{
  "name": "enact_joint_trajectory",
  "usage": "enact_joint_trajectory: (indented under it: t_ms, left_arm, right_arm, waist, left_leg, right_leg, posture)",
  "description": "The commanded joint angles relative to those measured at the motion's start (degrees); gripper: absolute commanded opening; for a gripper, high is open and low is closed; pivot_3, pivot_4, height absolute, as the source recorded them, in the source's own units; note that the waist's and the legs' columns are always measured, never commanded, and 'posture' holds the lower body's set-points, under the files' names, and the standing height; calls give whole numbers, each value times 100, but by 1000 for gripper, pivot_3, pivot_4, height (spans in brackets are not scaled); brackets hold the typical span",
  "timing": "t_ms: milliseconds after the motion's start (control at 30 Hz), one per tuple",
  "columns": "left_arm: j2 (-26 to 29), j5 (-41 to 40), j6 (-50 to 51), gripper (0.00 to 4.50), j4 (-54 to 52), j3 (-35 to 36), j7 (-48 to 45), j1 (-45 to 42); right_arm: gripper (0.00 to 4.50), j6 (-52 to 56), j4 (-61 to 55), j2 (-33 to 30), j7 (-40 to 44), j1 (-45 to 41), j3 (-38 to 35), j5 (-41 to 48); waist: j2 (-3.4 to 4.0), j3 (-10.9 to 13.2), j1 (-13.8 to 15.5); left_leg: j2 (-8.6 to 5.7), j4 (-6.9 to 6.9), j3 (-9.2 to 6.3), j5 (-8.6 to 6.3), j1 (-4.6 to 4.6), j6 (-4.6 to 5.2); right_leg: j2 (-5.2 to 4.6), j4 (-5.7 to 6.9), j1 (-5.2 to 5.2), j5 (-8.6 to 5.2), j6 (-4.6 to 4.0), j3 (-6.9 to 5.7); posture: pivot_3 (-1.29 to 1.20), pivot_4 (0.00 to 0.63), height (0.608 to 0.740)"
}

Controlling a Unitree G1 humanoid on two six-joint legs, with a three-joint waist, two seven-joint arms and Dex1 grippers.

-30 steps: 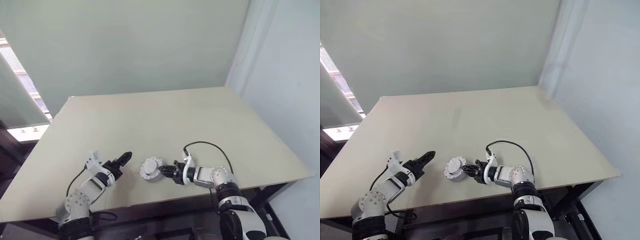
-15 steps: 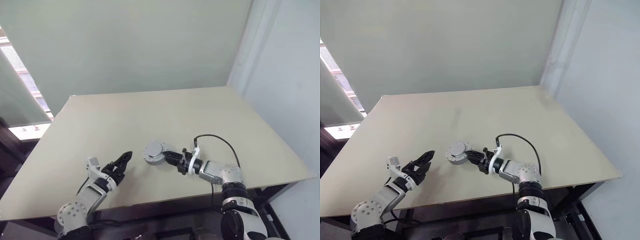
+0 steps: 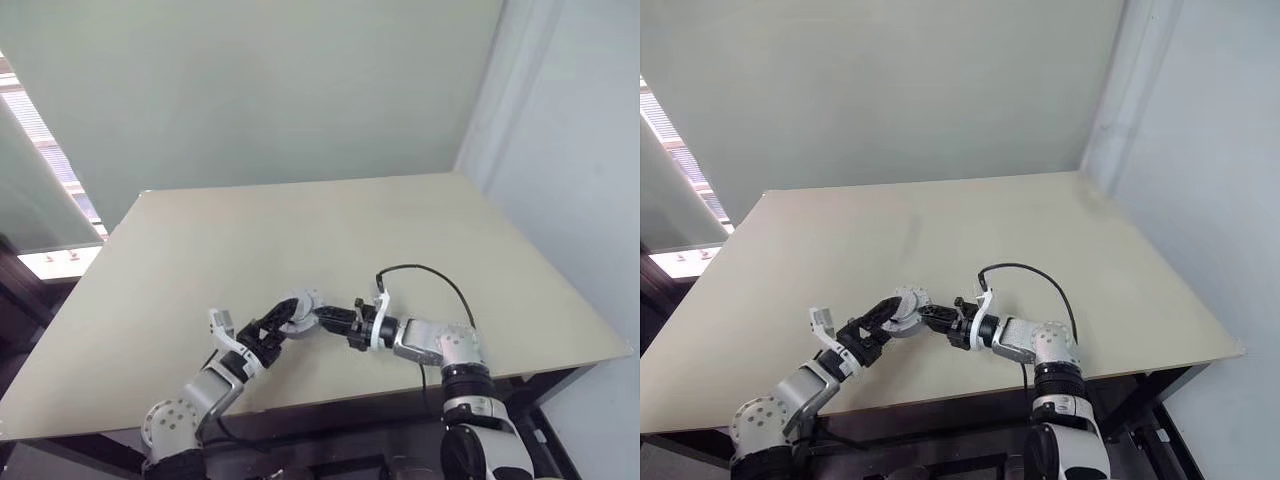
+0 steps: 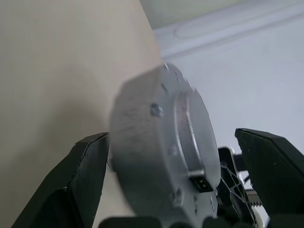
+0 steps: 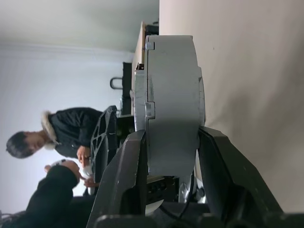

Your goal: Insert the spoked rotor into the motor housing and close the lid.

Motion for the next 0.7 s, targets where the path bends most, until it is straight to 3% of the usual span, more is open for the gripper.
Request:
enact_joint_trajectory:
  t_ms: [33,167,200,433,700]
  left_arm:
    - [-1,-153,-77,4500,-55,-63,-61,-140]
    - [-4,-191,-157,4500,13,-42,-41,-150]
    - [-10,-212,-174,4324,31,-22,-15,-152]
    - [-6,-358,-192,2350,77,-27,58,-105]
    - [-16,-463,-321,2269,64,-96,70,-70]
  right_arm:
    - [1248,42,-384,638,53,-26,7,416]
    - [1248,63,-420,631,-5,0,36,488]
    - [1248,62,-422,624,-23,6,44,509]
    - [1248,50,-427,616,-127,28,51,655]
    - [1248,-245,-647,599,92,104,288,627]
  waist:
    - [0,0,0]
    - [0,0,0]
    - [0,0,0]
    - [-1,0,0]
    - [-1,0,0]
  left_leg:
    - [0,0,0,0,0,0]
    - [0,1,0,0,0,0]
    - [0,1,0,0,0,0]
    - [0,2,0,0,0,0]
    - [0,2,0,0,0,1]
  right_leg:
    - [0,0,0,0,0,0]
    - [0,0,0,0,0,0]
    - [0,0,0,0,0,0]
    - [0,0,0,0,0,0]
    - [1,0,1,0,0,0]
  posture:
    - [0,0,740]
    - [0,0,740]
    - [0,0,740]
    - [0,0,740]
    - [0,0,740]
